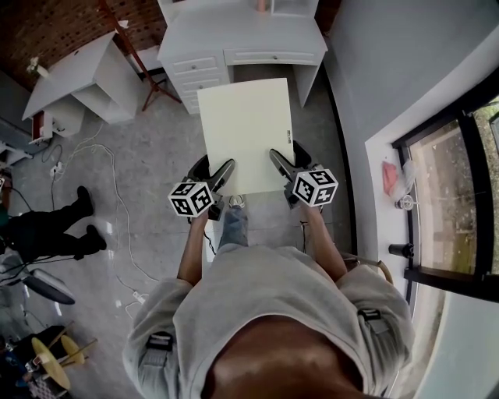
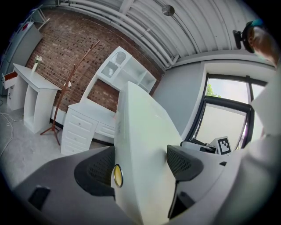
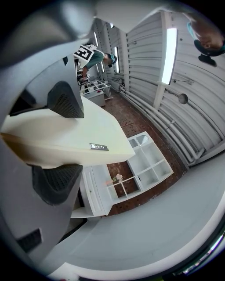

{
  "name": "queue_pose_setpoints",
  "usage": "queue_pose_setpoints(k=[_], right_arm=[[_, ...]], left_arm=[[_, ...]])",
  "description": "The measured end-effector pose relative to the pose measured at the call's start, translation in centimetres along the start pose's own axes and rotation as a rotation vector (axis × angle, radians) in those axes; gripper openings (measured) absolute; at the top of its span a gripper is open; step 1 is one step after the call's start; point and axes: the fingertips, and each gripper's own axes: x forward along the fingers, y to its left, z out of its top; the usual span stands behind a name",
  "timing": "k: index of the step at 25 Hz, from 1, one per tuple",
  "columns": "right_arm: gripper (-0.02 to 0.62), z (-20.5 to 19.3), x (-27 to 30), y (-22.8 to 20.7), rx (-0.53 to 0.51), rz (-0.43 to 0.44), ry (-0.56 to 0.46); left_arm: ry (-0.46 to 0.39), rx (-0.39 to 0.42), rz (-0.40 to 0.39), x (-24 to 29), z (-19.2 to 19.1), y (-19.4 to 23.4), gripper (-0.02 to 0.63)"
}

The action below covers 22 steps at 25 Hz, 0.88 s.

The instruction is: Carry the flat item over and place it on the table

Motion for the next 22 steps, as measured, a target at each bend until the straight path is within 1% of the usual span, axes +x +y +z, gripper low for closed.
queue_pose_setpoints(k=[6,14,22], right_arm=[[0.350,2.5,6.0,-1.8,-0.003,-0.036,-0.006],[0.348,7.0,15.0,-3.5,-0.020,-0.060,-0.013],[0.348,9.9,22.8,-5.4,-0.041,-0.074,-0.014]], left_arm=[[0.012,-0.004,-0.033,4.4,3.9,4.3,0.370],[0.008,-0.002,-0.064,10.0,10.6,10.5,0.370],[0.000,-0.011,-0.079,14.8,15.1,16.1,0.370]])
